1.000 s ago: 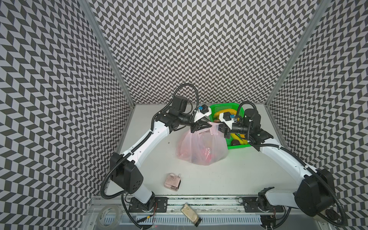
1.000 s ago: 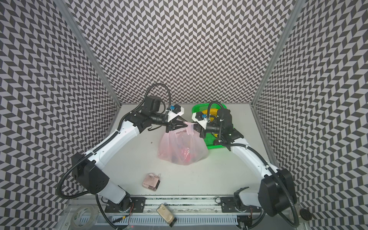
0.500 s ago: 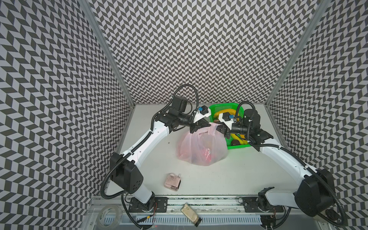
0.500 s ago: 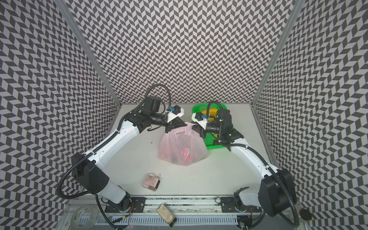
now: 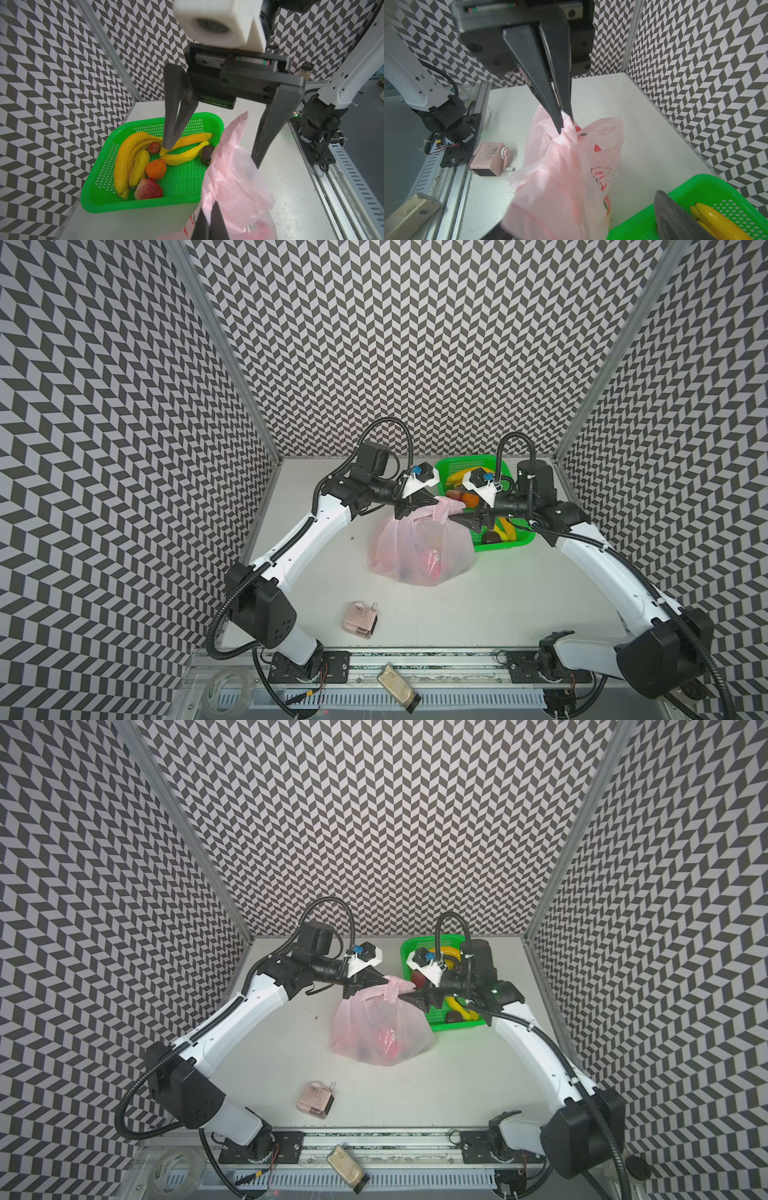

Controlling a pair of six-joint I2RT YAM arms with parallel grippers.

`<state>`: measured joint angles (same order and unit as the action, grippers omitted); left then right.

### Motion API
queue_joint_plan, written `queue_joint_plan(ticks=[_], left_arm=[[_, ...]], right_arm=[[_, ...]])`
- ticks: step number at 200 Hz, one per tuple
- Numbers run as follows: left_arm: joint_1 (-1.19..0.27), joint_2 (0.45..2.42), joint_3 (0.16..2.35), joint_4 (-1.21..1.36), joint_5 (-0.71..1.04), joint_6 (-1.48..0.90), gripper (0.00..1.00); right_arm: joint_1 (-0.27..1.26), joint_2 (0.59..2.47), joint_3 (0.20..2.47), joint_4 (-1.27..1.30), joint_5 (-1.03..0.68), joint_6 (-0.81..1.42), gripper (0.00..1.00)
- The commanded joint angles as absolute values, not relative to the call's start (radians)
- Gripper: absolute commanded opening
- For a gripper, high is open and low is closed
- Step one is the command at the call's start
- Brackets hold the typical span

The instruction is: Place the fake fruits into the plastic bag and tie a complex knot

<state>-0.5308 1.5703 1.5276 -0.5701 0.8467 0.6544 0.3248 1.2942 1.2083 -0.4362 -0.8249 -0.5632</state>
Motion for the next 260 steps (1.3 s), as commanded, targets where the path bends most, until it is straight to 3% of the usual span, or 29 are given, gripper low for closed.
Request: queue_joint_plan(ticks=[1,55,128,144,169,237,260], left_arm=[[-0.538,1.539,1.504,-0.545,0.853,0.709,0.00],[-0.542,1.494,1.440,-0.482,0.849,0.765,0.00],[-0.546,1.470,1.404,-0.478,0.826,0.829,0.00],[-0.548,1.471,1.404,-0.477,0.822,0.833,0.00],[-0.548,1.468,1.404,-0.477,0.819,0.842,0.00],[-0.549,1.453,1.404,-0.444,0.813,0.801,0.00],[-0.546,1.440,1.398,-0.434,0.796,0.781,0.12]], right_arm=[[0.324,1.275,1.264,-0.525,-0.899,-0.577,0.93],[0.377,1.313,1.322,-0.556,-0.860,-0.530,0.94],[0.425,1.402,1.375,-0.589,-0.731,-0.523,0.63],[0.435,1.406,1.368,-0.586,-0.722,-0.529,0.53],[0.446,1.410,1.351,-0.580,-0.720,-0.535,0.47],[0.469,1.420,1.318,-0.565,-0.690,-0.537,0.19],[0.470,1.419,1.312,-0.548,-0.680,-0.532,0.00]])
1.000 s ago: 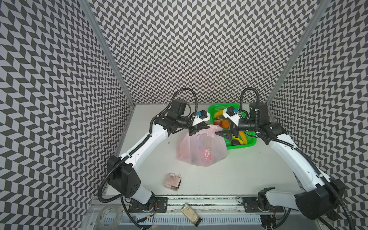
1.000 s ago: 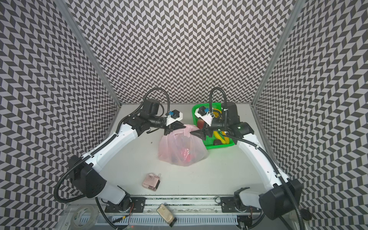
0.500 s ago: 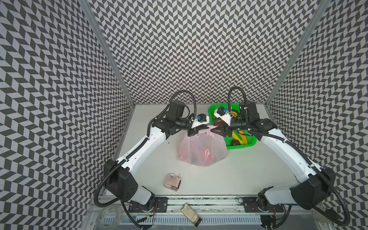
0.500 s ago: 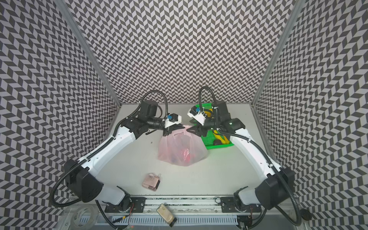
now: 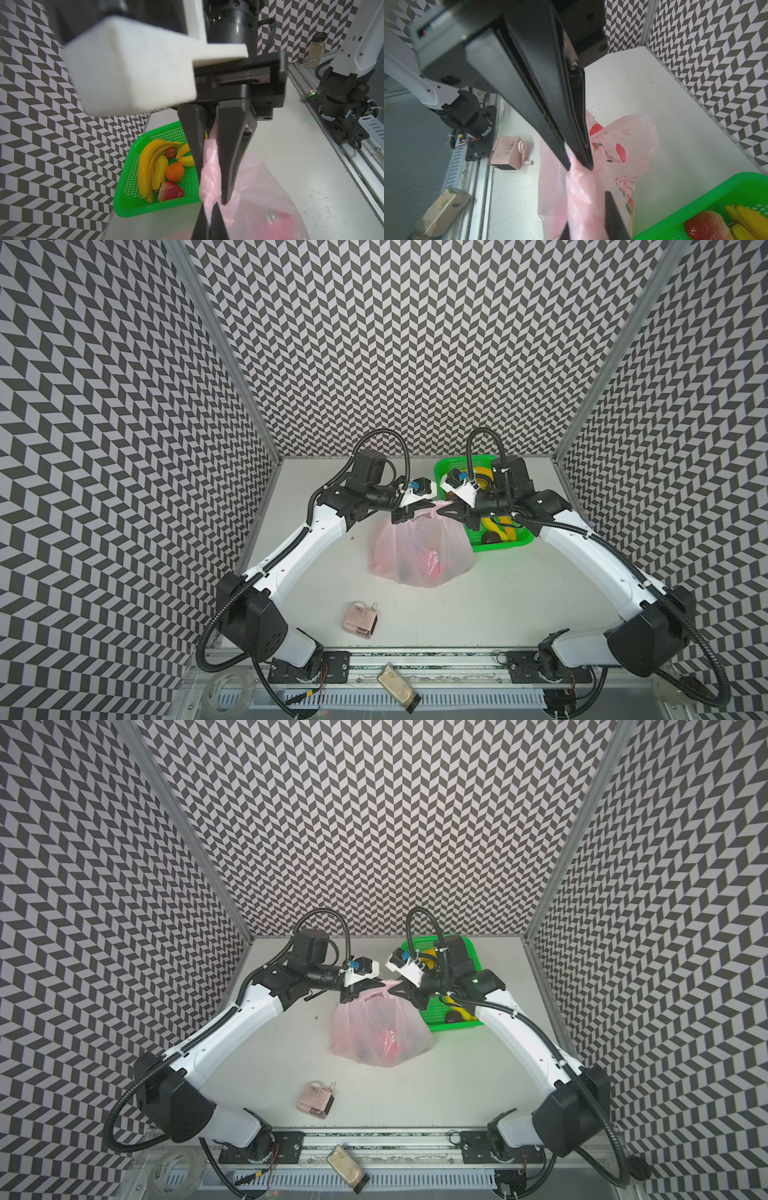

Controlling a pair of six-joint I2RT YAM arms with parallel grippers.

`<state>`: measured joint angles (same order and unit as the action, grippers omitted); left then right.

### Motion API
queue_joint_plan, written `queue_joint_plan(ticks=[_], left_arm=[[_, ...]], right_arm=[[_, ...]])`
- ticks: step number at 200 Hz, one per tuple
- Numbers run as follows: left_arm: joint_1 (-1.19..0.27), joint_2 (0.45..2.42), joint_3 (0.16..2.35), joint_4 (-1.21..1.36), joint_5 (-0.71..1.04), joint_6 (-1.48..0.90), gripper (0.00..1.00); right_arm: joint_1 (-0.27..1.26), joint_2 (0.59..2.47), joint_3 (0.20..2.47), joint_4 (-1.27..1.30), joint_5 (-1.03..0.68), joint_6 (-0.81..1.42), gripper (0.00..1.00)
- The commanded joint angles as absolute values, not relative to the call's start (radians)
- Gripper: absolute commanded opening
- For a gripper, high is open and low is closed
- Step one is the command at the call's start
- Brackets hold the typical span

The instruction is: Place the fake fruits into the plastic bag and tie a complex knot

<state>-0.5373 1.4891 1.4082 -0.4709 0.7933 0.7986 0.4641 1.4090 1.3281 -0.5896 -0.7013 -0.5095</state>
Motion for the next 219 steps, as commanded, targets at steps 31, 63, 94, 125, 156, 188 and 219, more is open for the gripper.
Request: queue_joint_plan(ticks=[31,63,94,125,156,188,219], left_arm=[[-0.540,1.405,1.369,-0.400,0.745,0.714,0.38],[-0.525,1.343,1.276,-0.346,0.631,0.655,0.58],[-0.498,1.344,1.233,-0.330,0.555,0.606,0.60],[-0.498,1.381,1.245,-0.331,0.576,0.591,0.45],[-0.498,1.373,1.246,-0.324,0.634,0.582,0.18],[-0.498,1.358,1.248,-0.307,0.664,0.544,0.00],[-0.497,1.342,1.243,-0.243,0.695,0.441,0.00]], right_arm=[[0.472,1.389,1.281,-0.460,-0.670,-0.488,0.00],[0.472,1.353,1.233,-0.362,-0.670,-0.445,0.00],[0.473,1.326,1.198,-0.294,-0.676,-0.419,0.00],[0.476,1.309,1.168,-0.227,-0.665,-0.388,0.00],[0.481,1.292,1.129,-0.164,-0.622,-0.363,0.00],[0.493,1.265,1.062,-0.057,-0.603,-0.324,0.00],[0.515,1.265,1.004,0.027,-0.558,-0.298,0.00]])
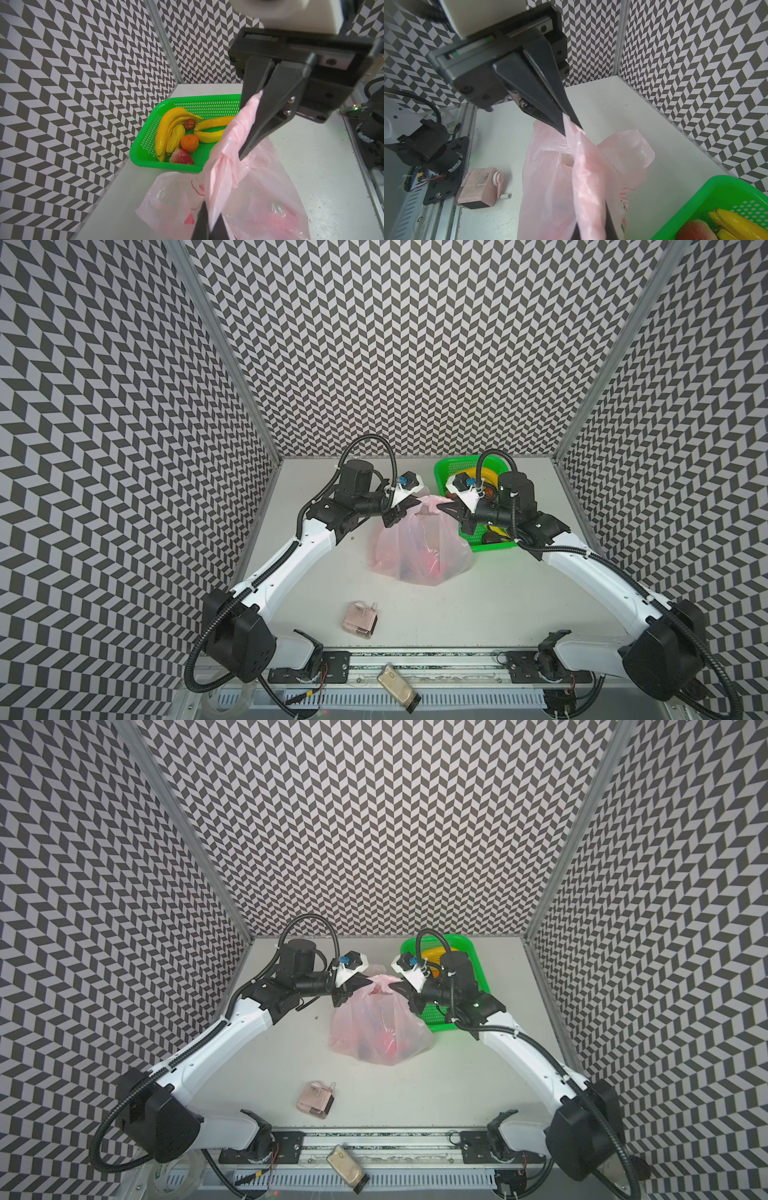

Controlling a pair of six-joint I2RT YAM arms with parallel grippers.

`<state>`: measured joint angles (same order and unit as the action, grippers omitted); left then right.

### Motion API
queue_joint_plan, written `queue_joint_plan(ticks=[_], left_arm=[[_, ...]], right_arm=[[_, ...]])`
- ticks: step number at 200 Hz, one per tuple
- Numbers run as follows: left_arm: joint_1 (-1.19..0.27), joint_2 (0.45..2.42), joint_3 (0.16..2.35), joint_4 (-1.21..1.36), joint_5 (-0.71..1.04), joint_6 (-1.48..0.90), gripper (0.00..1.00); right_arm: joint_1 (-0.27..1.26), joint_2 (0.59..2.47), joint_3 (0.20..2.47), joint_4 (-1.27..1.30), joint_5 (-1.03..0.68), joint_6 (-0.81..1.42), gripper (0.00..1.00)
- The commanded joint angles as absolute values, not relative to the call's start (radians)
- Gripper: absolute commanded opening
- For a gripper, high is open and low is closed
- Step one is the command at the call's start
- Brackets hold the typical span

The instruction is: Place the fake fruits into the plastic bag and tie a complex knot

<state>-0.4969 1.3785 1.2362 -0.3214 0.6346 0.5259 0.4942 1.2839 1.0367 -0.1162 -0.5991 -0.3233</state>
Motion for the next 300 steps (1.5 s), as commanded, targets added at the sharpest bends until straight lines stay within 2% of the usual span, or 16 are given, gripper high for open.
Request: queue_joint_plan(ticks=[1,97,157,221,300], left_arm=[[-0.497,1.342,1.243,-0.242,0.696,0.438,0.00],[-0.500,1.380,1.252,-0.236,0.723,0.250,0.00],[-0.497,1.385,1.243,-0.209,0.733,0.176,0.00],[-0.495,1.380,1.200,-0.139,0.731,0.118,0.00],[-0.497,1.351,1.111,-0.016,0.704,0.035,0.00]], right_arm=[[0.517,1.266,1.002,0.030,-0.556,-0.298,0.00],[0.608,1.301,0.755,0.593,-0.210,-0.149,0.00],[0.652,1.379,0.737,0.763,-0.023,-0.070,0.00],[0.687,1.484,0.721,0.941,0.011,0.007,0.00],[0.717,1.580,0.718,1.120,-0.050,0.160,0.00]])
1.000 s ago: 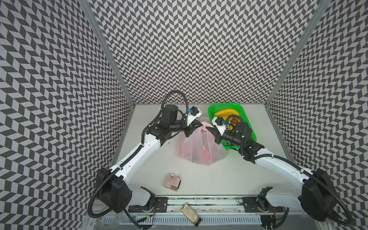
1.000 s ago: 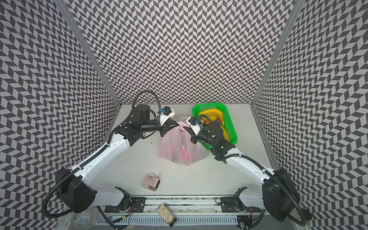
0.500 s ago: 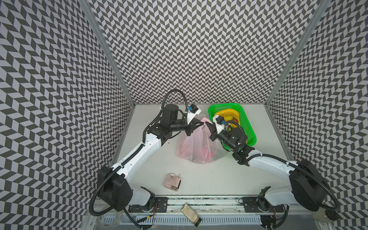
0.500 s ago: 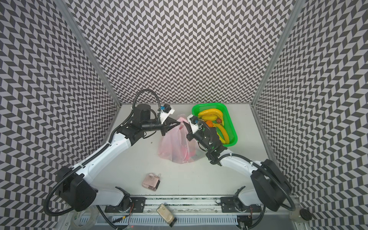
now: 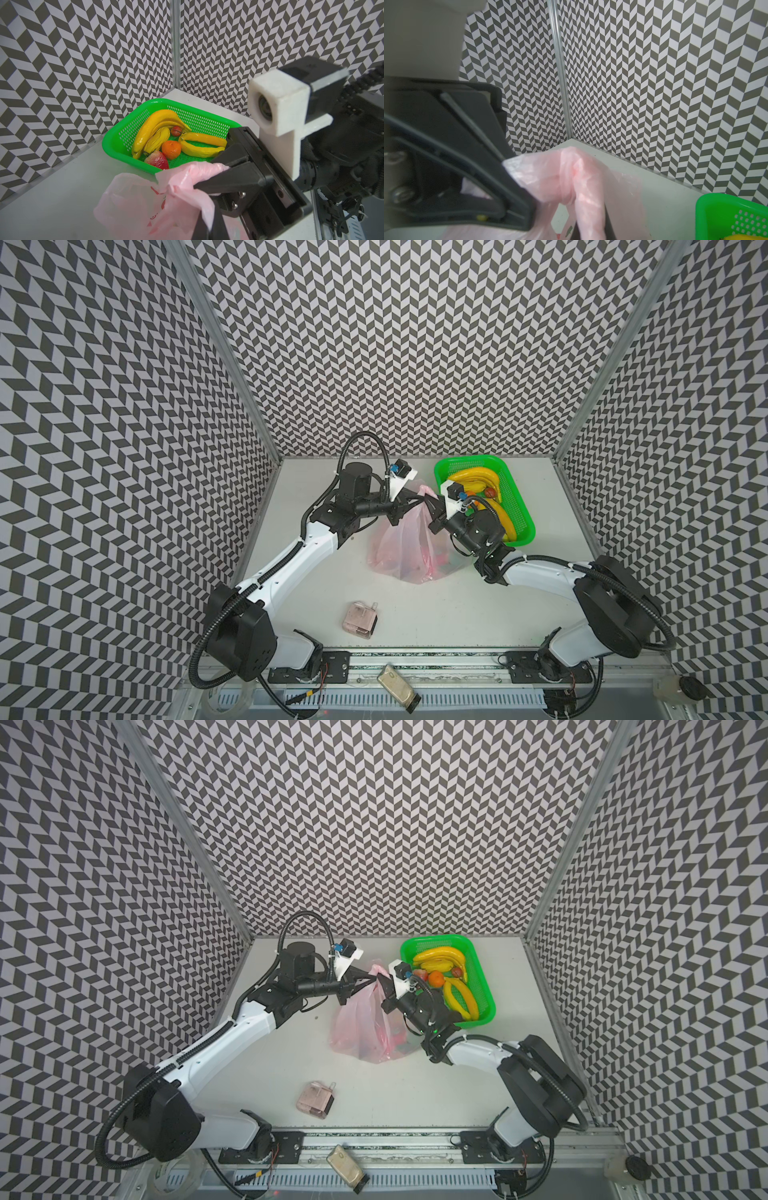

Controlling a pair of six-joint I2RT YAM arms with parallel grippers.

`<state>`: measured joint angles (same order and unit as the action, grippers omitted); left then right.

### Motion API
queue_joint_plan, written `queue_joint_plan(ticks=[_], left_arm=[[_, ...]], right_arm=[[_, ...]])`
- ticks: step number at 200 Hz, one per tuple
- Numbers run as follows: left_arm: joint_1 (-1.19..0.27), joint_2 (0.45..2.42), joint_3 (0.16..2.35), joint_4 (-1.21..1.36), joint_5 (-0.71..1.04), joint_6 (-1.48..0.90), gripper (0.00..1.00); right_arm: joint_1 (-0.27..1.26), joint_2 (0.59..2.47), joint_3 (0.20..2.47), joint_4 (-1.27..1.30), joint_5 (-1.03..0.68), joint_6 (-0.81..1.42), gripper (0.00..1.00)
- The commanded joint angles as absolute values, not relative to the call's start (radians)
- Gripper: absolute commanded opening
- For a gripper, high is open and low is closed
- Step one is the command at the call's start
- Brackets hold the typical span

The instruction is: Place the fake fruits into the plastic bag and tie a complex knot

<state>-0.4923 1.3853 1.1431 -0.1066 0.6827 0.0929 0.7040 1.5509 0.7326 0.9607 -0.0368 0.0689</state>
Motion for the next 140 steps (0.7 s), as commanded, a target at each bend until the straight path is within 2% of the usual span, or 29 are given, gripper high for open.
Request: queue_joint_plan(ticks=[1,59,140], left_arm=[[-0.497,1.350,1.108,-0.014,0.704,0.033,0.00],[-0.502,1.335,1.045,0.050,0.698,0.002,0.00],[-0.554,1.324,0.953,0.146,0.671,-0.064,0.00]], right_arm=[[0.716,1.581,0.716,1.123,-0.050,0.161,0.00],[0.735,1.655,0.691,1.322,-0.094,0.273,0.00],[0.748,1.680,0.711,1.362,-0.136,0.317,0.00]])
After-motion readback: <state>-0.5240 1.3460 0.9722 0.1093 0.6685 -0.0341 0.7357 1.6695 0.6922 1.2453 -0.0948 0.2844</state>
